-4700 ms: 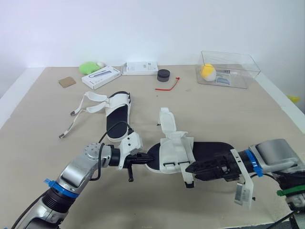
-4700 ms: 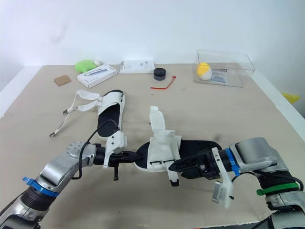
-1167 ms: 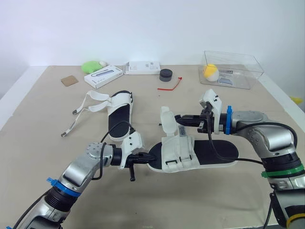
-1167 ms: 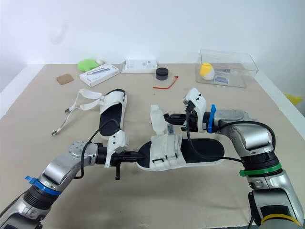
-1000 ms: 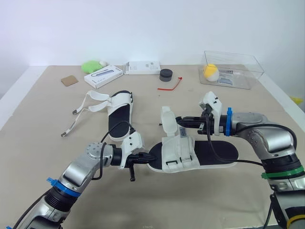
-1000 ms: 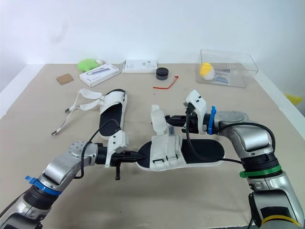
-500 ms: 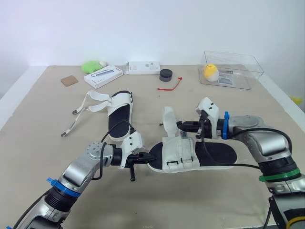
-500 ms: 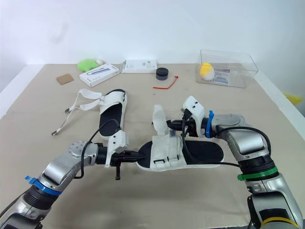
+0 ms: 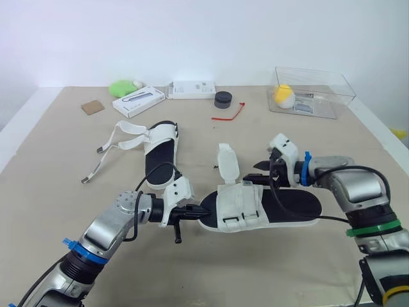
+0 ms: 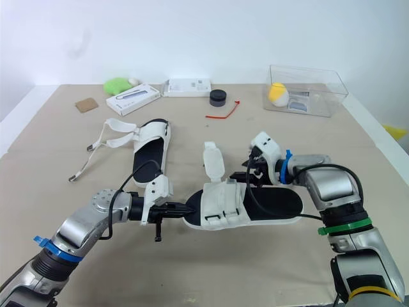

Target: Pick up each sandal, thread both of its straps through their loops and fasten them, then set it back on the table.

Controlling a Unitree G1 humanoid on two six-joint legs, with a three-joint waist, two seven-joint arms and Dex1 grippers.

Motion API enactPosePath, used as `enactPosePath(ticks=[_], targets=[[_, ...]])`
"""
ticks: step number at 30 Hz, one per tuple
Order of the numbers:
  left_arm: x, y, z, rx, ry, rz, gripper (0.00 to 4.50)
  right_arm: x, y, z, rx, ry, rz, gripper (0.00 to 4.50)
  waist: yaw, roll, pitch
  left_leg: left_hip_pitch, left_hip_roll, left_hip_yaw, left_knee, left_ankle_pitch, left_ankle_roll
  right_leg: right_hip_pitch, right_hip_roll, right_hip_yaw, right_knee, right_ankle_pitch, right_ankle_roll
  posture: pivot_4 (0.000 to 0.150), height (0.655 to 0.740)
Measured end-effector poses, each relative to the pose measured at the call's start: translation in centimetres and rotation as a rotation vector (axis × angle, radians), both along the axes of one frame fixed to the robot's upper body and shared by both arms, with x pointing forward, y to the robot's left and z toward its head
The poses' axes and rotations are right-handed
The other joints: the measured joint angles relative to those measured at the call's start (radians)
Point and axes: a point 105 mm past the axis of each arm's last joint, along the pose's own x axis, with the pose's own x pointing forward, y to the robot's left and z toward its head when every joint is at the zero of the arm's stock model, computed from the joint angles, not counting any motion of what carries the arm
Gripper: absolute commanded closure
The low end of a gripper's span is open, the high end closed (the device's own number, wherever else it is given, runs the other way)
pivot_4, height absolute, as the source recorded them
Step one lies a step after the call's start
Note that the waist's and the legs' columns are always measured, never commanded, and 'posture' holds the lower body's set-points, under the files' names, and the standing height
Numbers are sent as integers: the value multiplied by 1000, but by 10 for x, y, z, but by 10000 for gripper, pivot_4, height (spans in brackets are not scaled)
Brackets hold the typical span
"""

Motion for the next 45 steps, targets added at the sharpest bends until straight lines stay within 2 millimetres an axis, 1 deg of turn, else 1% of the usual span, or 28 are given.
enactPosePath(ticks=[1, 2, 3, 4, 5, 6, 10, 11, 14, 17, 21, 26, 30, 31, 32, 36, 38, 39, 45], targets=[[0, 0, 0, -1, 0, 0, 45000, 7, -1, 7, 10, -37, -10, 649, 0, 0, 0, 0, 0, 0, 0, 0, 0, 0, 0, 0, 0, 0, 1, 1500, 7400], [0, -1, 0, -5, 1, -1, 45000, 14, -4, 14, -9, -111, -4, 649, 0, 0, 0, 0, 0, 0, 0, 0, 0, 0, 1, 0, -1, -2, 5, 1500, 7400], [0, -2, 0, -7, 2, -2, 45000, 16, -5, 16, -21, -139, -2, 649, 0, 0, 0, 0, 0, 0, 0, 0, 0, 0, 1, 0, -1, -2, 5, 1500, 7400], [0, -2, 0, -8, 3, -3, 45000, 19, -5, 16, -79, -233, 63, 649, 0, 0, 0, -1, 0, 0, 0, 0, 0, 0, 1, -1, -2, -1, 7, 1500, 7400], [0, -2, 0, -8, 3, -4, 45000, 19, -4, 15, -93, -250, 85, 649, 0, 0, 0, -1, 0, 0, 0, 0, 0, 0, 1, -1, -2, 0, 8, 1500, 7400], [-1, -2, 0, -8, 3, -6, 45000, 17, -1, 10, -126, -283, 157, 649, 0, 0, 0, -1, 0, 0, 0, 0, 0, 0, 1, 0, -2, 0, 9, 1500, 7400], [0, -2, 0, -6, 3, -7, 45000, 17, 7, -8, -209, -360, 307, 649, -1, 0, 0, 0, 0, 1, 0, 0, 0, 1, 1, 0, -2, 1, 10, 1500, 7400], [1, -2, 1, -3, 2, -6, 45000, 19, 12, -15, -199, -366, 332, 649, -2, 0, 0, 0, 0, 1, 0, 0, 0, 0, 1, 0, -2, 2, 9, 1500, 7400], [3, -1, 1, 0, 0, -4, 45000, 26, 24, -20, -155, -369, 356, 649, -11, 0, 0, 0, 1, 1, 1, 1, 1, 0, 2, 1, -2, 4, 5, 1500, 7400], [3, -1, 1, 2, -1, -2, 45000, 34, 33, -14, -122, -386, 369, 649, -15, 0, 0, 0, 1, 1, 1, 2, 1, 1, 1, 1, -2, 6, 0, 1500, 7400], [3, -1, 1, 2, 0, -6, 45000, 43, 42, -9, -80, -393, 363, 649, -16, 0, 0, 0, 1, 1, 1, 1, 1, 1, 2, 1, -2, 7, 2, 1500, 7400], [2, -1, 1, 3, 1, -11, 45000, 42, 49, -14, -35, -346, 389, 649, -16, 0, 0, 0, 1, 1, 0, 1, 1, 1, 1, 1, -2, 8, 2, 1500, 7400], [2, 0, 1, 9, -3, -10, 45000, 40, 55, -13, -33, -334, 438, 649, -17, 1, 0, 0, 1, 1, 0, 1, 1, 0, 2, 1, -2, 8, 2, 1500, 7400], [2, 0, 1, 11, -3, -10, 45000, 40, 56, -13, -33, -335, 441, 5844, -17, 1, 0, 0, 2, 1, 0, 1, 1, 0, 2, 1, -2, 8, 2, 1500, 7400], [2, 0, 1, 12, -4, -10, 45000, 40, 57, -13, -30, -337, 441, 8896, -17, 1, 0, 0, 2, 1, 0, 1, 1, 0, 2, 1, -2, 8, 2, 1500, 7400], [2, 1, 1, 13, -5, -9, 45000, 42, 63, -10, -9, -346, 440, 28880, -17, 1, 0, 0, 2, 1, 0, 1, 1, 0, 2, 1, -1, 8, 1, 1500, 7400], [2, 1, 1, 13, -5, -9, 45000, 42, 66, -8, -16, -353, 451, 40311, -18, 1, 0, 0, 2, 1, 0, 1, 1, 0, 2, 1, -1, 8, 1, 1500, 7400], [2, 1, 1, 13, -5, -9, 45000, 42, 67, -8, -19, -355, 455, 44286, -18, 1, 0, 0, 2, 1, 0, 1, 1, 0, 2, 1, -1, 8, 1, 1500, 7400], [2, 1, 1, 13, -6, -9, 45000, 42, 74, -7, -30, -385, 477, 44758, -18, 1, 0, 0, 2, 1, 0, 1, 1, 0, 2, 1, -1, 8, 1, 1500, 7400]])
